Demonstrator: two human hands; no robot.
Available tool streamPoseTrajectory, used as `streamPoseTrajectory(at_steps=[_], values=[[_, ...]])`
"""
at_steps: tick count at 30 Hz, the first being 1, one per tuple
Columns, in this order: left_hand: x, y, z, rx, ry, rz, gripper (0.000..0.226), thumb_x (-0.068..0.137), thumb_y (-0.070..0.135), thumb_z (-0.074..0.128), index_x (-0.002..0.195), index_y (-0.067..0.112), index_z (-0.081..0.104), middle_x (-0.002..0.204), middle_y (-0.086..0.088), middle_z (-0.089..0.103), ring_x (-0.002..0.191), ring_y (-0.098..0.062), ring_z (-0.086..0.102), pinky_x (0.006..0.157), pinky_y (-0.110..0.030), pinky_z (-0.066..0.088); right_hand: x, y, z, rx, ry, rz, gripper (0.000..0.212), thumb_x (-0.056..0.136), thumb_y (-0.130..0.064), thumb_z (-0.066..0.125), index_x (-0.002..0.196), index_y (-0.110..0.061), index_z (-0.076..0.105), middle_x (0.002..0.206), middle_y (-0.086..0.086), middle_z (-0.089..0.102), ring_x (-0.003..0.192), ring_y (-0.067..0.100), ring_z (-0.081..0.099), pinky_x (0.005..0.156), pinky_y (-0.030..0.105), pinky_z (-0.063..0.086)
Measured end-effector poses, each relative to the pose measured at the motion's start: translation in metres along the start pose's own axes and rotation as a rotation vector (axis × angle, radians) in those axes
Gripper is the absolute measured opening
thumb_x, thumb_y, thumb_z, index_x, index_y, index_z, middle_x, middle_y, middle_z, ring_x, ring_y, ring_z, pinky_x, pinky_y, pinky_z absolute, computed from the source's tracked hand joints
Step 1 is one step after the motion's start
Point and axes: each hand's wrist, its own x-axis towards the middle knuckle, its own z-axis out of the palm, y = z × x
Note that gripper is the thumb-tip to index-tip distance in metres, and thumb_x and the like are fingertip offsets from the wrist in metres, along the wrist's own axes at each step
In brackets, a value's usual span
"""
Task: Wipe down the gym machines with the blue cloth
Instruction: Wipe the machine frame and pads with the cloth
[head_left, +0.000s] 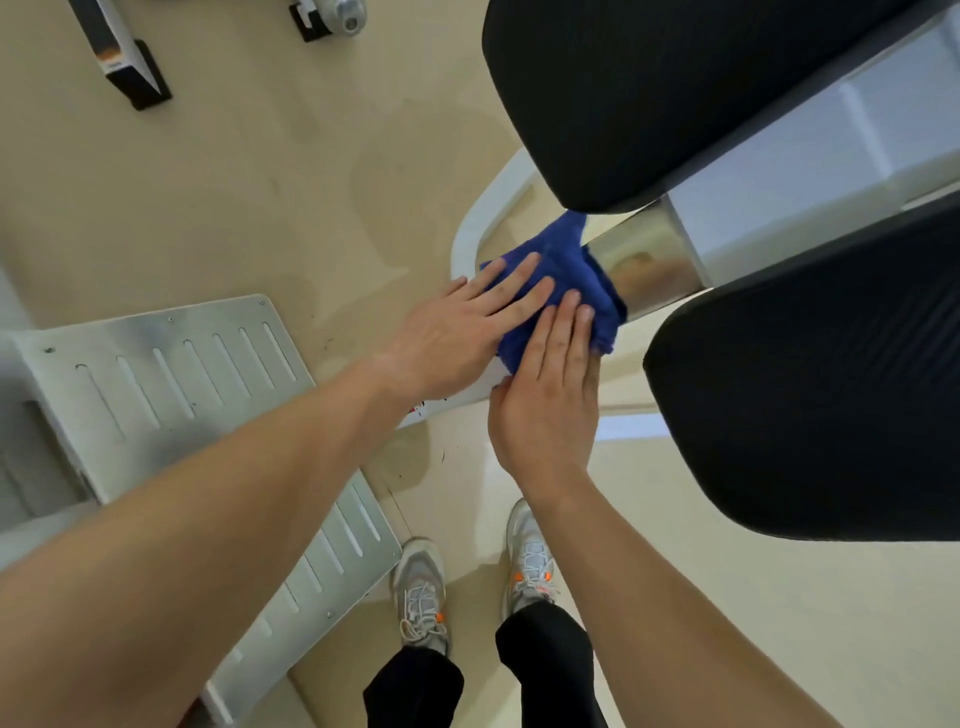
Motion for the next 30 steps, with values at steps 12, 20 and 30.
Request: streamPoseTrajectory(at_steps=[12, 20, 30], values=[[0.001, 0.072, -0.040, -0.647, -0.021, -0.388, 0.058, 0.105, 0.020, 0.037, 0.155, 0.035, 0.012, 0.165, 0.006, 0.002, 0.151, -0.015, 0.007, 0.119, -0.040, 0.025, 0.052, 0.012, -0.138, -0.631, -0.427, -0.378, 0.067, 0.101, -0.045, 0.029, 0.158, -0.011, 0.017, 0.165, 0.015, 0.011, 0.152, 0.031, 0.005, 0.120, 0.051, -0.007], [0.026, 0.141, -0.069, -1.039, 0.152, -0.474, 0.048, 0.107, 0.031, 0.030, 0.152, 0.043, 0.014, 0.163, 0.013, 0.005, 0.151, -0.013, 0.002, 0.116, -0.038, 0.026, 0.044, 0.053, -0.212, -0.632, -0.231, -0.440, 0.050, 0.099, -0.041, 0.033, 0.136, -0.013, 0.055, 0.148, 0.016, 0.046, 0.144, 0.034, 0.031, 0.121, 0.057, 0.003], [0.049, 0.157, -0.074, -0.939, 0.143, -0.358, 0.055, 0.093, 0.055, 0.000, 0.146, 0.042, 0.001, 0.165, 0.004, -0.001, 0.151, -0.009, -0.004, 0.123, -0.030, 0.008, 0.026, 0.122, -0.227, -0.413, 0.083, -0.164, 0.059, 0.099, -0.035, 0.039, 0.149, -0.005, 0.037, 0.162, 0.018, 0.021, 0.151, 0.033, 0.013, 0.121, 0.050, 0.000]])
